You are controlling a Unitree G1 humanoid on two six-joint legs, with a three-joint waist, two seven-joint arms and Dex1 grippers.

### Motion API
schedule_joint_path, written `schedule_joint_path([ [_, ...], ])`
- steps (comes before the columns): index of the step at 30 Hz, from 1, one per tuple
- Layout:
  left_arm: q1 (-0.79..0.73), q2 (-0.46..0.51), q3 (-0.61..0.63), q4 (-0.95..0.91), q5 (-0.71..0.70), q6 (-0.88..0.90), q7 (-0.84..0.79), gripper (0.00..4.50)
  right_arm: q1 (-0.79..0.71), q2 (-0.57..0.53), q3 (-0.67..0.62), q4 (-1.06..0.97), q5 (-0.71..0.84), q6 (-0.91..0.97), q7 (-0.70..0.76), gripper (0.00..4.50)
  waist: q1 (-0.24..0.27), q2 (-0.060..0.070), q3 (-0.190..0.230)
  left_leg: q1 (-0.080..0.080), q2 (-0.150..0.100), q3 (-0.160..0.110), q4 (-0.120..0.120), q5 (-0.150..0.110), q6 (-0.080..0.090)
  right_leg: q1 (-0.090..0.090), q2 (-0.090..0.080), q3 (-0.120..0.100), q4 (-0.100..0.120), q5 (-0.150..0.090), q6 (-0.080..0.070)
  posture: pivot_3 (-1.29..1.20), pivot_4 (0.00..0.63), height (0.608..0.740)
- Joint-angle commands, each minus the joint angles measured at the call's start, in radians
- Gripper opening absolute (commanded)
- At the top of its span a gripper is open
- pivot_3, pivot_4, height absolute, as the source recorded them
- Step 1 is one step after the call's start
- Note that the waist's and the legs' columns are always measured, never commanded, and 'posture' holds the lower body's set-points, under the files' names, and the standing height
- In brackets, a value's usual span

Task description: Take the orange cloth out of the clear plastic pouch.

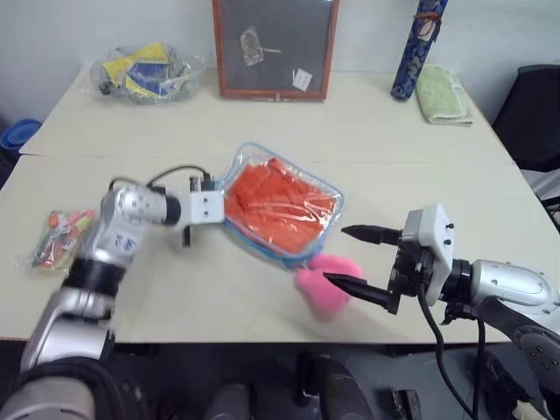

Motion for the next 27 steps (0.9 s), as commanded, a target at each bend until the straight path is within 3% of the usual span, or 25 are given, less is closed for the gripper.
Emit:
schedule_joint_path([
  [1, 0.088, 0.006, -0.025, -0.292, 0.053, 0.326, -0.015, 0.03, -0.015, -0.004, 0.012, -0.017, -0.007, -0.022, 0.009, 4.5, 0.011, 0.0, 0.0, 0.0, 0.0, 0.0, 0.001, 0.0, 0.0, 0.001, 0.0, 0.0, 0.0, 0.0, 0.0, 0.0, 0.15, 0.74],
  [8, 0.126, 0.019, -0.094, -0.483, 0.121, 0.593, 0.035, 0.03, -0.068, 0.001, 0.072, 0.058, -0.097, -0.026, -0.006, 4.5, 0.017, 0.0, 0.0, 0.0, -0.001, 0.001, 0.0, 0.0, 0.001, 0.003, 0.0, 0.004, 0.001, 0.0, 0.0, 0.0, 0.15, 0.74],
  [13, 0.125, 0.032, -0.094, -0.504, 0.094, 0.632, 0.055, 1.25, -0.087, 0.014, 0.085, 0.091, -0.139, -0.028, -0.02, 4.5, 0.016, 0.0, 0.0, 0.001, 0.0, 0.001, 0.0, 0.0, 0.0, 0.001, 0.0, 0.004, 0.001, 0.0, 0.0, 0.0, 0.15, 0.74],
  [16, 0.105, 0.041, -0.081, -0.507, 0.072, 0.635, 0.062, 2.2, -0.081, 0.018, 0.084, 0.092, -0.149, -0.028, -0.021, 4.5, 0.016, 0.0, 0.0, 0.001, 0.0, 0.001, 0.0, 0.0, 0.001, 0.001, 0.0, 0.004, 0.001, 0.0, 0.0, 0.0, 0.15, 0.74],
  [19, 0.097, 0.073, -0.029, -0.499, -0.017, 0.552, 0.017, 3.05, -0.073, 0.021, 0.08, 0.088, -0.151, -0.027, -0.019, 4.5, 0.016, 0.0, 0.0, 0.001, 0.0, 0.0, 0.0, 0.0, 0.001, 0.001, 0.0, 0.003, 0.001, 0.0, 0.0, 0.0, 0.15, 0.74],
  [25, 0.097, 0.178, 0.054, -0.356, -0.172, 0.198, -0.082, 3.05, -0.072, 0.028, 0.071, 0.087, -0.145, -0.022, -0.017, 4.5, 0.016, 0.0, 0.0, 0.001, 0.0, 0.0, 0.0, 0.0, 0.0, 0.0, -0.001, 0.003, 0.001, 0.0, 0.0, 0.0, 0.15, 0.74],
  [27, 0.082, 0.21, 0.04, -0.247, -0.195, 0.001, -0.127, 3.05, -0.074, 0.03, 0.071, 0.081, -0.142, -0.018, -0.022, 4.5, 0.016, 0.0, 0.0, 0.001, 0.0, 0.0, 0.0, 0.0, 0.0, 0.0, -0.001, 0.002, 0.0, 0.0, 0.0, 0.0, 0.15, 0.74],
])
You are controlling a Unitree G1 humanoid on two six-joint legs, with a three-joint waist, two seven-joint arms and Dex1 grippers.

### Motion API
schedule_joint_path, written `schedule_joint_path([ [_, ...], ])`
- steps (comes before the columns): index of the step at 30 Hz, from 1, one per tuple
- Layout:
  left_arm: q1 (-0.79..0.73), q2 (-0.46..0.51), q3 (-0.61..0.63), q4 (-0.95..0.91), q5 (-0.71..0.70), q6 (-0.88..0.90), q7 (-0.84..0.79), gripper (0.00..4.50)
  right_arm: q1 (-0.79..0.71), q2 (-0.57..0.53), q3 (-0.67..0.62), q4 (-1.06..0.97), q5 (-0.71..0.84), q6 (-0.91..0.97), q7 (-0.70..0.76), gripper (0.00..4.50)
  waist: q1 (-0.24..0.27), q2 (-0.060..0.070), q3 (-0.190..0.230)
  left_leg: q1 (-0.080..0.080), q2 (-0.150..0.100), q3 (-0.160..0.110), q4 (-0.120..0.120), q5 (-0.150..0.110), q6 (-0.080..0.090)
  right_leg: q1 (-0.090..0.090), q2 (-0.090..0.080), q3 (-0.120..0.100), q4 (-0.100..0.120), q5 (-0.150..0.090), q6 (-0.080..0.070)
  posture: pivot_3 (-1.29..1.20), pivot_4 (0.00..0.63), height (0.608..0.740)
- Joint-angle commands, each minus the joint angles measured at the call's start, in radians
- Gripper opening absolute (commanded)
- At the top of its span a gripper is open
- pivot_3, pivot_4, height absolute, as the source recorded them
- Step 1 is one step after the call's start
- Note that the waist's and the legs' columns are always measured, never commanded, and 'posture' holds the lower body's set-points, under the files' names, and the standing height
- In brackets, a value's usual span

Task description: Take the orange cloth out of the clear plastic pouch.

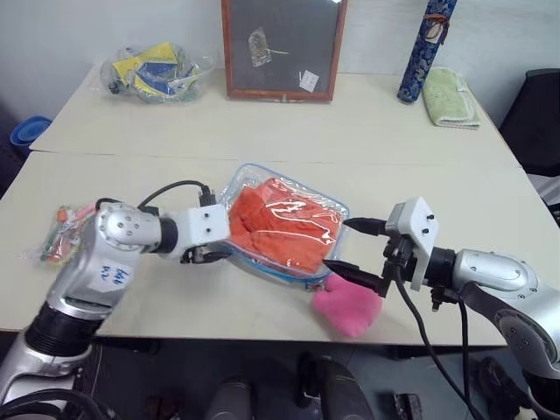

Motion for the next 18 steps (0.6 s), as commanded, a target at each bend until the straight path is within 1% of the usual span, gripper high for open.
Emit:
schedule_joint_path([
  [1, -0.037, 0.045, 0.003, 0.166, -0.047, -0.339, -0.079, 3.05, -0.005, 0.008, -0.023, -0.026, 0.015, -0.003, -0.005, 4.5, 0.0, 0.0, 0.0, 0.0, 0.0, 0.0, 0.0, 0.0, 0.0, 0.0, 0.0, 0.0, 0.0, 0.0, 0.0, 0.0, 0.15, 0.74],
  [3, -0.071, 0.057, -0.028, 0.288, -0.036, -0.522, -0.107, 3.05, -0.006, 0.01, -0.029, -0.03, 0.021, 0.0, -0.008, 4.5, 0.001, 0.0, 0.0, 0.0, 0.0, 0.0, 0.0, 0.0, 0.0, 0.0, 0.0, -0.001, 0.0, 0.0, 0.0, 0.0, 0.15, 0.74],
  [4, -0.099, 0.047, -0.042, 0.359, -0.024, -0.601, -0.104, 3.05, -0.007, 0.011, -0.032, -0.03, 0.026, 0.003, -0.01, 4.5, 0.003, 0.0, 0.0, -0.001, 0.0, 0.0, 0.0, 0.0, 0.0, 0.0, 0.0, -0.001, 0.0, 0.0, 0.0, 0.0, 0.15, 0.74],
  [8, -0.234, -0.038, -0.088, 0.625, 0.0, -0.877, -0.076, 3.05, -0.008, 0.012, -0.043, -0.041, 0.04, 0.015, -0.017, 4.5, 0.007, 0.0, 0.0, -0.002, -0.002, 0.0, 0.001, 0.0, 0.001, 0.0, -0.001, -0.004, -0.001, 0.0, 0.0, 0.0, 0.15, 0.74],
  [11, -0.304, -0.092, -0.11, 0.771, 0.024, -1.017, -0.05, 3.05, -0.002, 0.009, -0.05, -0.052, 0.049, 0.023, -0.022, 4.5, 0.004, 0.0, 0.0, -0.003, -0.002, 0.0, 0.001, 0.0, 0.002, 0.0, -0.001, -0.004, -0.001, 0.001, 0.001, 0.0, 0.15, 0.74],
  [14, -0.342, -0.115, -0.144, 0.883, 0.05, -1.112, -0.064, 3.05, 0.012, 0.004, -0.062, -0.071, 0.065, 0.03, -0.027, 4.5, 0.0, 0.0, 0.0, -0.003, -0.002, 0.001, 0.001, 0.0, 0.002, 0.0, -0.001, -0.005, -0.001, 0.001, 0.002, 0.0, 0.15, 0.74],
  [16, -0.342, -0.117, -0.15, 0.911, 0.032, -1.121, -0.094, 2.66, 0.019, 0.002, -0.067, -0.079, 0.069, 0.034, -0.03, 4.5, -0.002, 0.0, 0.0, -0.002, -0.002, 0.001, 0.001, 0.0, 0.002, 0.0, 0.0, -0.004, -0.001, 0.001, 0.002, 0.0, 0.15, 0.74],
  [18, -0.325, -0.114, -0.142, 0.897, -0.005, -1.095, -0.133, 2.18, 0.026, 0.0, -0.072, -0.086, 0.072, 0.036, -0.031, 4.5, -0.002, 0.0, 0.0, -0.002, -0.002, 0.001, 0.001, 0.0, 0.002, 0.0, 0.0, -0.004, -0.001, 0.001, 0.002, 0.0, 0.15, 0.74],
])
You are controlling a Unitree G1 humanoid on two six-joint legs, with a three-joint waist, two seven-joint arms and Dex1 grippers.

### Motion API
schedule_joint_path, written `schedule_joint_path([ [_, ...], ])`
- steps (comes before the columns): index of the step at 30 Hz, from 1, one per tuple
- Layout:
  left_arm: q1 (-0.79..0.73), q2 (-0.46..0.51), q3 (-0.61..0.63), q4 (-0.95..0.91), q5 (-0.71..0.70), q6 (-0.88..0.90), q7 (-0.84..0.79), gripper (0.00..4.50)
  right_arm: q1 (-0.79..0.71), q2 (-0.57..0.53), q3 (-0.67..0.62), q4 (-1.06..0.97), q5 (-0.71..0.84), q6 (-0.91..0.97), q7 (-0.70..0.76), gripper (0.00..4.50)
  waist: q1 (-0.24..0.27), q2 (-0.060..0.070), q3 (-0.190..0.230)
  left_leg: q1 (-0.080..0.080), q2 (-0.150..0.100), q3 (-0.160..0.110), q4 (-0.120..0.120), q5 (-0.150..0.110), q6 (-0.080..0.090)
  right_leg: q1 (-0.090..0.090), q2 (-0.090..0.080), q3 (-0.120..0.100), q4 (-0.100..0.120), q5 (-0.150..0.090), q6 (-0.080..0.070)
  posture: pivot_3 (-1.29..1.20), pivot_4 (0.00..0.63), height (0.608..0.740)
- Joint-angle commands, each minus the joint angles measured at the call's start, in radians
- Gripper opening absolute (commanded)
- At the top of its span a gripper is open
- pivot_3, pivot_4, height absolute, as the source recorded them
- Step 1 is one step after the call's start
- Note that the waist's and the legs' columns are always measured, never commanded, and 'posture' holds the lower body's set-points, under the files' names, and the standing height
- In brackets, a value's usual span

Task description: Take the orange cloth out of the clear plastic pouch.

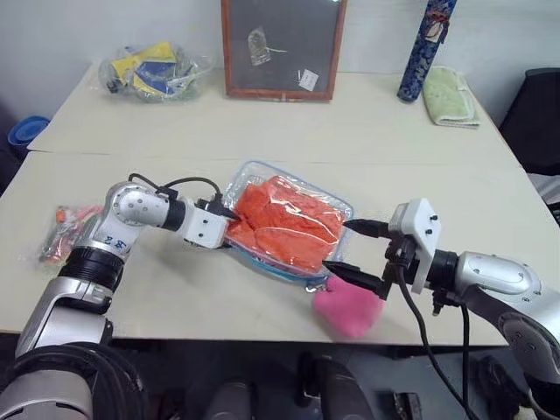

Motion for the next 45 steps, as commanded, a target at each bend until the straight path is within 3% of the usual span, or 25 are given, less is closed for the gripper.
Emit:
schedule_joint_path([
  [1, 0.026, 0.015, 0.009, -0.027, -0.056, 0.045, -0.061, 1.83, 0.008, -0.01, -0.045, -0.052, 0.026, -0.001, -0.007, 4.5, 0.001, 0.0, 0.0, 0.0, 0.0, 0.0, 0.0, 0.0, 0.0, 0.0, 0.0, 0.0, 0.0, 0.0, 0.0, 0.0, 0.15, 0.74],
  [6, 0.137, 0.036, 0.052, -0.248, -0.054, 0.331, -0.016, 0.32, 0.017, -0.012, -0.051, -0.062, 0.03, 0.002, -0.015, 4.5, 0.001, 0.0, 0.0, 0.0, 0.0, -0.001, 0.0, 0.0, 0.0, 0.0, 0.0, 0.001, 0.0, 0.0, 0.0, 0.0, 0.15, 0.74],
  [7, 0.172, 0.027, 0.072, -0.342, -0.049, 0.456, 0.022, 0.03, 0.019, -0.013, -0.053, -0.065, 0.031, 0.003, -0.017, 4.5, 0.0, 0.0, 0.0, 0.0, 0.0, -0.001, 0.0, 0.0, 0.0, 0.0, 0.0, 0.0, 0.0, 0.0, 0.0, 0.0, 0.15, 0.74],
  [13, 0.304, -0.034, 0.114, -0.815, -0.013, 1.124, 0.154, 0.01, 0.053, -0.025, -0.078, -0.082, 0.036, 0.005, -0.021, 4.5, 0.004, 0.0, 0.0, 0.0, 0.0, -0.001, 0.0, 0.0, 0.0, 0.001, -0.001, 0.002, 0.0, 0.0, 0.0, 0.0, 0.15, 0.74],
  [16, 0.312, -0.053, 0.088, -0.937, 0.011, 1.3, 0.195, 0.01, 0.072, -0.033, -0.092, -0.084, 0.034, 0.0, -0.017, 4.5, 0.006, 0.0, 0.0, -0.001, 0.0, -0.002, 0.001, 0.0, 0.0, 0.001, -0.001, 0.002, -0.001, 0.0, 0.001, 0.0, 0.15, 0.74],
  [20, 0.304, -0.064, 0.022, -1.001, 0.045, 1.373, 0.234, 0.01, 0.093, -0.045, -0.119, -0.072, 0.026, -0.011, -0.008, 4.5, 0.005, 0.0, 0.0, 0.0, 0.0, -0.002, 0.0, 0.0, 0.0, 0.001, 0.0, 0.003, 0.0, 0.0, 0.001, 0.0, 0.15, 0.74],
  [25, 0.3, -0.025, -0.009, -0.971, 0.051, 1.266, 0.238, 0.01, 0.133, -0.08, -0.142, -0.063, -0.014, -0.03, 0.009, 4.5, 0.005, 0.0, 0.0, 0.0, 0.0, -0.002, 0.0, 0.0, 0.0, 0.001, 0.0, 0.003, 0.0, 0.0, 0.0, 0.0, 0.15, 0.74],
  [30, 0.321, -0.024, 0.036, -0.943, 0.006, 1.199, 0.249, 0.01, 0.205, -0.084, -0.212, -0.078, -0.018, -0.015, -0.01, 4.5, 0.005, 0.0, 0.0, 0.0, 0.0, -0.002, 0.0, 0.0, 0.0, 0.001, -0.001, 0.003, -0.001, 0.0, 0.0, 0.0, 0.15, 0.74],
  [36, 0.332, 0.001, 0.131, -0.976, -0.1, 1.195, 0.213, 1.73, 0.447, -0.087, -0.352, -0.156, 0.007, -0.022, 0.066, 4.5, 0.01, 0.0, 0.0, 0.0, 0.0, -0.003, 0.0, 0.0, 0.0, 0.001, -0.001, 0.002, -0.001, 0.0, 0.0, 0.0, 0.15, 0.74],
  [39, 0.335, 0.029, 0.207, -0.982, -0.22, 1.203, 0.133, 2.62, 0.543, -0.097, -0.366, -0.158, -0.033, -0.05, 0.112, 4.5, 0.007, 0.0, 0.0, 0.0, 0.0, -0.002, 0.0, 0.0, 0.0, 0.003, -0.001, 0.003, -0.001, 0.0, 0.0, 0.0, 0.15, 0.74],
  [45, 0.368, 0.128, 0.344, -0.941, -0.481, 1.174, -0.1, 2.62, 0.543, -0.079, -0.244, -0.115, -0.049, -0.087, 0.157, 4.5, -0.002, 0.0, 0.0, 0.001, 0.001, 0.0, -0.001, 0.0, -0.001, 0.003, 0.001, 0.005, -0.001, -0.001, -0.001, 0.0, 0.15, 0.74],
])
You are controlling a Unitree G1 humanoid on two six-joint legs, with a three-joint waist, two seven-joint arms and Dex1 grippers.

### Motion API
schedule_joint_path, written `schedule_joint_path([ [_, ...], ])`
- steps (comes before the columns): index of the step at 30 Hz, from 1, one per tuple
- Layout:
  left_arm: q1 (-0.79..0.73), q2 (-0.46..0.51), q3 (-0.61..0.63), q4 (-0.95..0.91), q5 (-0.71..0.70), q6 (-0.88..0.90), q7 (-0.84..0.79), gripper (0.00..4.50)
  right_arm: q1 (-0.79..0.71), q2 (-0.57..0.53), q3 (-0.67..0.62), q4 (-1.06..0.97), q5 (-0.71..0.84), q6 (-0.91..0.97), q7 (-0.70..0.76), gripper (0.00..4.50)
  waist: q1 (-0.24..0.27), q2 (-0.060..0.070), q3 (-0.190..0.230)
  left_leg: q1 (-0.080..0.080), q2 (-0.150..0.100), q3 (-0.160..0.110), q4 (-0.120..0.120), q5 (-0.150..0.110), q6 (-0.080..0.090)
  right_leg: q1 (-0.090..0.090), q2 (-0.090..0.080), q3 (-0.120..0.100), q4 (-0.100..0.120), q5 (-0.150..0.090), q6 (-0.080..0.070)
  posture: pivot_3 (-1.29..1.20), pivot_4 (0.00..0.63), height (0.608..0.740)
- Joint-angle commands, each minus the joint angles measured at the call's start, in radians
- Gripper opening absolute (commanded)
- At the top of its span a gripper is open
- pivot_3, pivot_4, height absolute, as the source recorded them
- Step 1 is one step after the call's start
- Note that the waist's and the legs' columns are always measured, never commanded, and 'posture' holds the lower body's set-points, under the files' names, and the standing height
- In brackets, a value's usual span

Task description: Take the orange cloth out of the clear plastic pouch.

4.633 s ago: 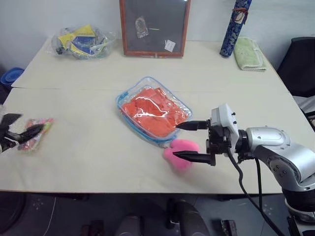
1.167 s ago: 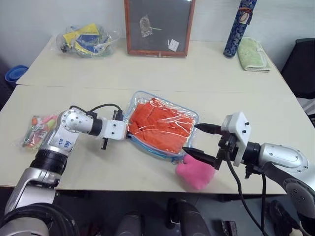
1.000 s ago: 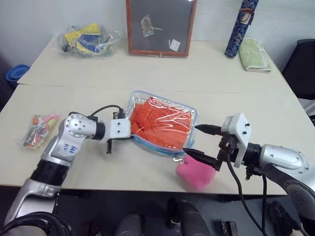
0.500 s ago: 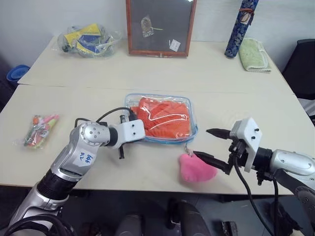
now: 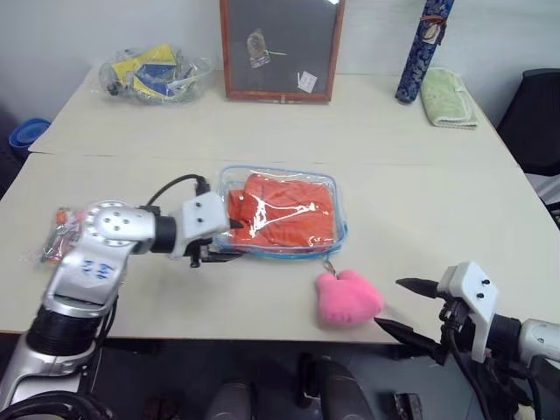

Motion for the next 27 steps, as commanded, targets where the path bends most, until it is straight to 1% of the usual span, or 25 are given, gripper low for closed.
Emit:
schedule_joint_path([
  [1, 0.01, 0.053, 0.052, 0.026, -0.098, -0.056, -0.11, 2.67, -0.047, 0.02, 0.102, 0.026, -0.004, -0.034, 0.022, 4.12, 0.001, 0.0, 0.0, 0.0, 0.0, 0.0, 0.0, 0.0, -0.001, 0.0, 0.0, 0.0, 0.0, 0.0, 0.0, 0.0, 0.15, 0.74],
  [2, 0.007, 0.061, 0.05, 0.037, -0.106, -0.06, -0.116, 2.67, -0.065, 0.027, 0.128, 0.042, -0.009, -0.037, 0.019, 3.89, 0.002, 0.0, 0.0, 0.001, 0.0, 0.0, 0.0, 0.0, -0.001, 0.0, 0.0, 0.0, 0.0, 0.0, -0.001, 0.0, 0.15, 0.74],
  [7, -0.034, 0.061, 0.067, 0.061, -0.177, -0.038, -0.113, 2.67, -0.125, 0.051, 0.246, 0.104, -0.055, -0.063, 0.026, 2.13, 0.008, 0.0, 0.0, 0.002, -0.001, 0.0, 0.001, 0.0, -0.001, -0.001, 0.0, 0.0, 0.0, 0.0, 0.0, 0.0, 0.15, 0.74],
  [11, -0.033, 0.07, 0.065, 0.048, -0.204, -0.035, -0.099, 2.67, -0.139, 0.059, 0.264, 0.107, -0.048, -0.079, 0.038, 0.75, 0.006, 0.0, 0.0, 0.001, -0.001, -0.001, 0.0, 0.0, -0.001, -0.001, 0.001, 0.0, 0.0, 0.0, 0.0, 0.0, 0.15, 0.74],
  [13, -0.03, 0.072, 0.061, 0.039, -0.216, -0.034, -0.095, 2.67, -0.168, 0.074, 0.258, 0.099, -0.004, -0.064, 0.035, 0.07, 0.002, 0.0, 0.0, 0.001, -0.001, 0.0, 0.0, 0.0, -0.001, -0.001, 0.001, 0.0, 0.0, 0.0, 0.0, 0.0, 0.15, 0.74],
  [16, -0.044, 0.056, 0.038, 0.036, -0.22, -0.035, -0.081, 2.67, -0.273, 0.114, 0.293, 0.115, 0.041, -0.013, -0.005, 0.03, 0.0, 0.0, 0.0, 0.001, 0.0, 0.001, 0.0, 0.0, -0.002, -0.001, 0.002, 0.001, 0.0, 0.0, 0.0, 0.0, 0.15, 0.74],
  [20, -0.077, 0.023, -0.017, 0.05, -0.205, -0.059, -0.075, 2.67, -0.391, 0.141, 0.407, 0.18, -0.039, 0.006, -0.038, 0.03, 0.005, 0.0, 0.0, 0.002, 0.0, 0.001, 0.001, 0.0, -0.002, -0.001, 0.002, 0.002, 0.0, 0.0, -0.001, 0.0, 0.15, 0.74],
  [22, -0.096, 0.002, -0.043, 0.062, -0.198, -0.066, -0.068, 2.67, -0.412, 0.141, 0.45, 0.208, -0.081, -0.002, -0.045, 0.03, 0.009, 0.0, 0.0, 0.002, 0.0, -0.001, 0.001, 0.0, -0.002, -0.002, 0.003, 0.001, 0.001, 0.0, 0.0, 0.0, 0.15, 0.74],
  [25, -0.13, -0.042, -0.106, 0.099, -0.162, -0.101, -0.066, 2.67, -0.412, 0.158, 0.477, 0.23, -0.088, 0.002, -0.049, 0.03, 0.008, 0.0, 0.0, 0.001, -0.001, -0.001, 0.001, 0.0, -0.002, -0.002, 0.003, 0.001, 0.001, 0.0, 0.0, 0.0, 0.15, 0.74],
  [27, -0.154, -0.076, -0.153, 0.132, -0.131, -0.139, -0.071, 2.67, -0.408, 0.17, 0.484, 0.232, -0.072, 0.022, -0.051, 0.48, 0.007, 0.0, 0.0, 0.001, -0.001, 0.0, 0.001, 0.0, -0.002, -0.002, 0.003, 0.001, 0.001, 0.0, 0.0, 0.0, 0.15, 0.74],
])
